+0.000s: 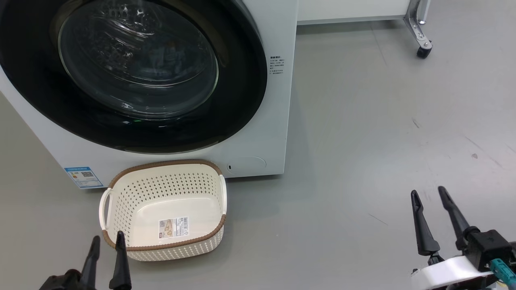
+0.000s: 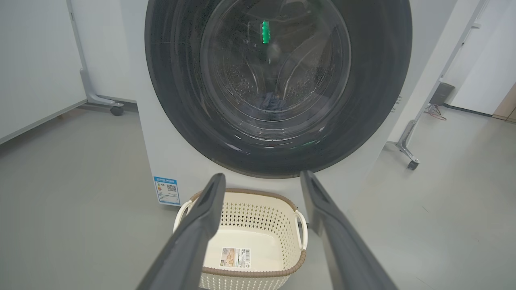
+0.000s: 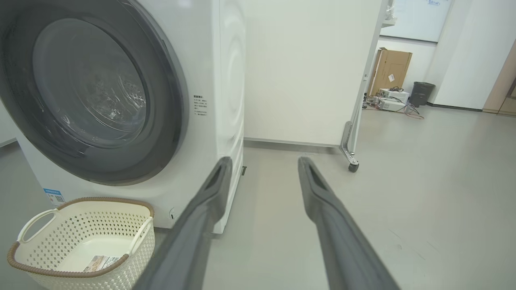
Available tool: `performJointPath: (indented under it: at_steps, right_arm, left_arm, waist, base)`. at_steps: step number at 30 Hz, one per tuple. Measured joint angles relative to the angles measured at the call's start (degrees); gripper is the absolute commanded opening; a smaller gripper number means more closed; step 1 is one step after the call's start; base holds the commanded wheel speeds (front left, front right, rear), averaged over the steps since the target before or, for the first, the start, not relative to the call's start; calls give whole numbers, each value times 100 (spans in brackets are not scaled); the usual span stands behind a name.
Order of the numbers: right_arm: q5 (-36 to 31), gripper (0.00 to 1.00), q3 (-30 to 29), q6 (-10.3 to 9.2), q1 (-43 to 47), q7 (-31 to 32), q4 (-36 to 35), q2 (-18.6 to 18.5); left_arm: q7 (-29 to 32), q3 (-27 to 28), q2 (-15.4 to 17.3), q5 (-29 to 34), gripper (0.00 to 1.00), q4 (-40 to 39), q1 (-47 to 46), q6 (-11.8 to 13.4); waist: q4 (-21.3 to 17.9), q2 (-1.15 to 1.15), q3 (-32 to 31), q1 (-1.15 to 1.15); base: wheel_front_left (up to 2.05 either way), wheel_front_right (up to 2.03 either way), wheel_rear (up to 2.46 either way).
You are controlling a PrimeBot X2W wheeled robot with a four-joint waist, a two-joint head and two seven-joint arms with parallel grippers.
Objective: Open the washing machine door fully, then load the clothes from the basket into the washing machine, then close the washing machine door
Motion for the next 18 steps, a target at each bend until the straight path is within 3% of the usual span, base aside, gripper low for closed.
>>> performJointPath:
  at_steps: [10,18]
  right_arm:
    - [214,0,101,5,123,2,256,168]
    - [993,0,109,64,210,31,194,211]
  left_arm:
    - [79,-26,-116,-214,0,290,9,0]
    - [232,-23,-115,-988,0,303,-6,0]
  waist:
    - [-16,0,-1,0]
    - [-38,0,0,0]
  base:
    - [0,0,0]
    - [0,0,0]
